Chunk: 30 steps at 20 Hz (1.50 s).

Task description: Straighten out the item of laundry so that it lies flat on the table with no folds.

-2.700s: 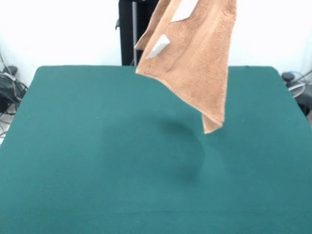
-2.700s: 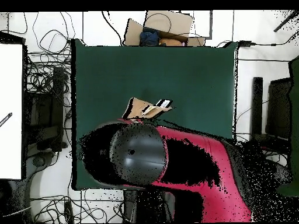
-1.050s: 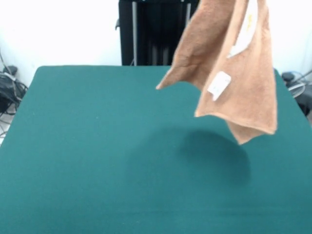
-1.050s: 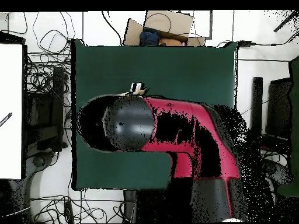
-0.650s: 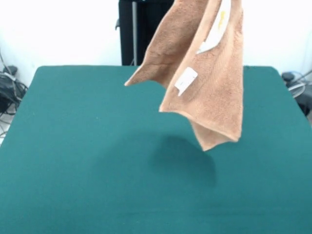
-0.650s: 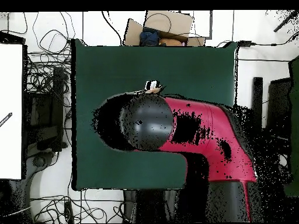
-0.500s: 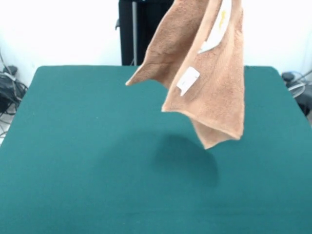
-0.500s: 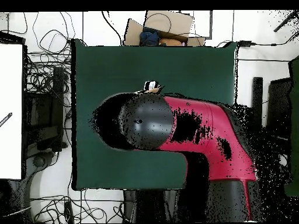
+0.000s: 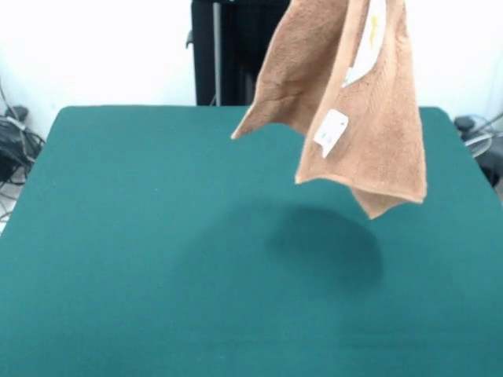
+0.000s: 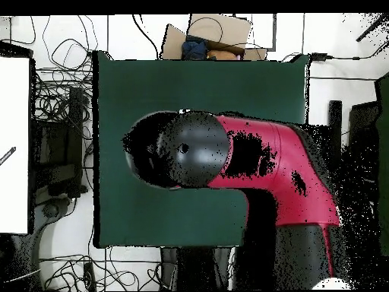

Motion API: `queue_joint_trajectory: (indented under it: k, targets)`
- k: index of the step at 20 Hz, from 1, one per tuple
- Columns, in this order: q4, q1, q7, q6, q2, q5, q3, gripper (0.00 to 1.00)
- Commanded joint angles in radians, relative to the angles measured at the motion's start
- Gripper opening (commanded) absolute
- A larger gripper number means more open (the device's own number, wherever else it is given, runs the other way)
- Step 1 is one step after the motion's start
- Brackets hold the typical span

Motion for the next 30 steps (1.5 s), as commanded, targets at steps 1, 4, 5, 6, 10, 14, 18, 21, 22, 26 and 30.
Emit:
queue_joint_trajectory:
  k: [1, 4, 5, 6, 10, 14, 18, 21, 22, 26, 30]
  targets:
    - [-0.014, -0.058, -0.184, 0.093, 0.065, -0.051, 0.092, 0.00]
    - [-0.034, -0.073, -0.176, 0.105, 0.083, -0.075, 0.104, 0.00]
    - [-0.038, -0.078, -0.173, 0.104, 0.086, -0.077, 0.109, 0.00]
    - [-0.044, -0.078, -0.169, 0.109, 0.090, -0.082, 0.113, 0.00]
    - [-0.054, -0.085, -0.161, 0.115, 0.097, -0.091, 0.121, 0.00]
    - [-0.056, -0.102, -0.167, 0.113, 0.104, -0.097, 0.132, 0.00]
    - [-0.053, -0.120, -0.170, 0.103, 0.111, -0.103, 0.145, 0.00]
    - [-0.055, -0.132, -0.181, 0.099, 0.120, -0.106, 0.149, 0.00]
    - [-0.061, -0.136, -0.184, 0.103, 0.126, -0.109, 0.152, 0.00]
    - [-0.102, -0.140, -0.172, 0.138, 0.145, -0.124, 0.168, 0.00]
    - [-0.133, -0.144, -0.162, 0.169, 0.156, -0.134, 0.183, 0.00]
